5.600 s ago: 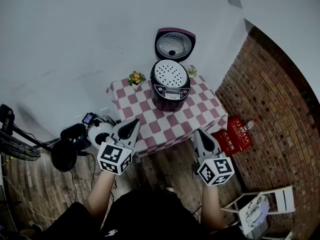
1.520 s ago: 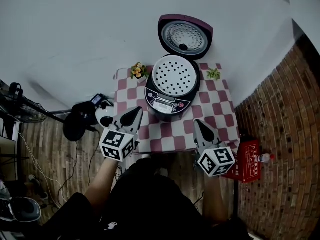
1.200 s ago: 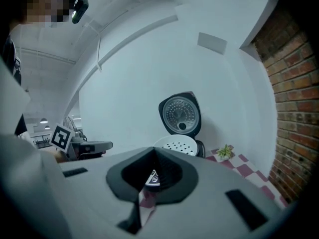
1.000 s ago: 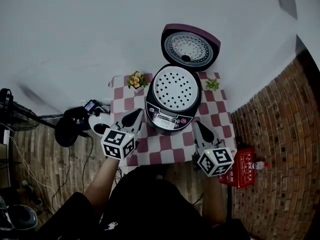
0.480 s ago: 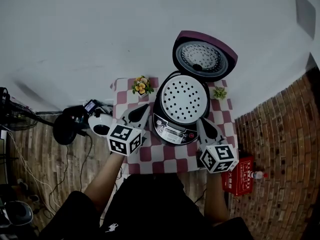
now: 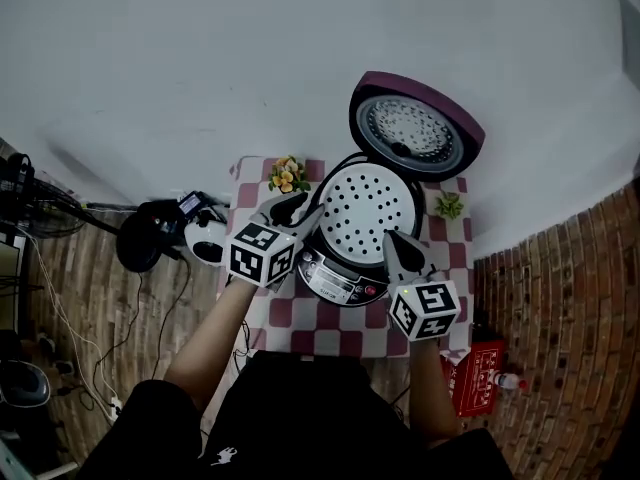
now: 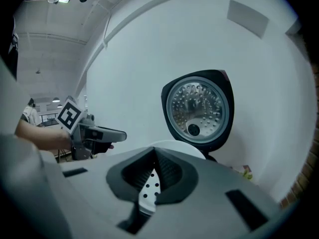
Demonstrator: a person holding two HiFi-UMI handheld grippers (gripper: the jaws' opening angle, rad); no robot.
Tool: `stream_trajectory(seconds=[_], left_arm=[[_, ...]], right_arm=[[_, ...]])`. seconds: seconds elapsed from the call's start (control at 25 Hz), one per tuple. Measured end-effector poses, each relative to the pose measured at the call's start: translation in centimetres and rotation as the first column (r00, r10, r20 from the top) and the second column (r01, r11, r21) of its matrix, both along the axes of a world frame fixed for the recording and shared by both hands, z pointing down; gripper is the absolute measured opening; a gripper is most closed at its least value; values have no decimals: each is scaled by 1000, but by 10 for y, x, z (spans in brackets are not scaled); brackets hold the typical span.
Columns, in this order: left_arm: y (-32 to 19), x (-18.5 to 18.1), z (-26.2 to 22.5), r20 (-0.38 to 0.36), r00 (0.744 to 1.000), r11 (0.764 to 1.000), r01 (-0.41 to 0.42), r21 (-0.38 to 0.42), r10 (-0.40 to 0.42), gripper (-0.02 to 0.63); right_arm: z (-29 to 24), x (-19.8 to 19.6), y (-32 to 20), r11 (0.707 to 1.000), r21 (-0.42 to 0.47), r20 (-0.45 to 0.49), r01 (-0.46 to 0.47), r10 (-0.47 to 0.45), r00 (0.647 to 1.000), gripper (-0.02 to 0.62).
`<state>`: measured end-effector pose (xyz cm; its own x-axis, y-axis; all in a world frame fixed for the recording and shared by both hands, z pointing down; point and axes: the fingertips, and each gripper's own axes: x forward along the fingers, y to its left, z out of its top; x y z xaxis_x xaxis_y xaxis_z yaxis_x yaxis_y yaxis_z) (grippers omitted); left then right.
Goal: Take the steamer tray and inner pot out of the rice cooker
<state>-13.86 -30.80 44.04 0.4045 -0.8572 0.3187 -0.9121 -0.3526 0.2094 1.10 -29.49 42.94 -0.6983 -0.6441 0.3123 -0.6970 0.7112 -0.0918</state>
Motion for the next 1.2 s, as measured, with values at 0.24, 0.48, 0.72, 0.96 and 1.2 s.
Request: stream_trajectory(seconds=[0.24, 0.48, 0.72, 0.96, 1.2], left_arm=[[-29, 10, 17, 57, 998, 997, -16, -79, 21, 222], [-53, 16, 42, 121, 991, 986, -37, -164, 58, 207], [-71, 18, 61, 156, 984, 966, -46, -255, 88, 199], [-77, 18, 79, 177, 978, 941, -44, -336, 109, 164], [-81, 12, 82, 190, 981, 937, 26, -349, 43, 34]], right_arm=[[16, -3, -15, 998, -19, -9, 60, -60, 998, 3], [21, -4, -27, 993, -37, 4, 113, -113, 994, 3], [30, -6, -37, 988, -77, 38, 134, -131, 991, 3], [37, -3, -40, 983, -94, 52, 155, -151, 987, 2], [39, -2, -42, 979, -97, 59, 179, -174, 983, 3]])
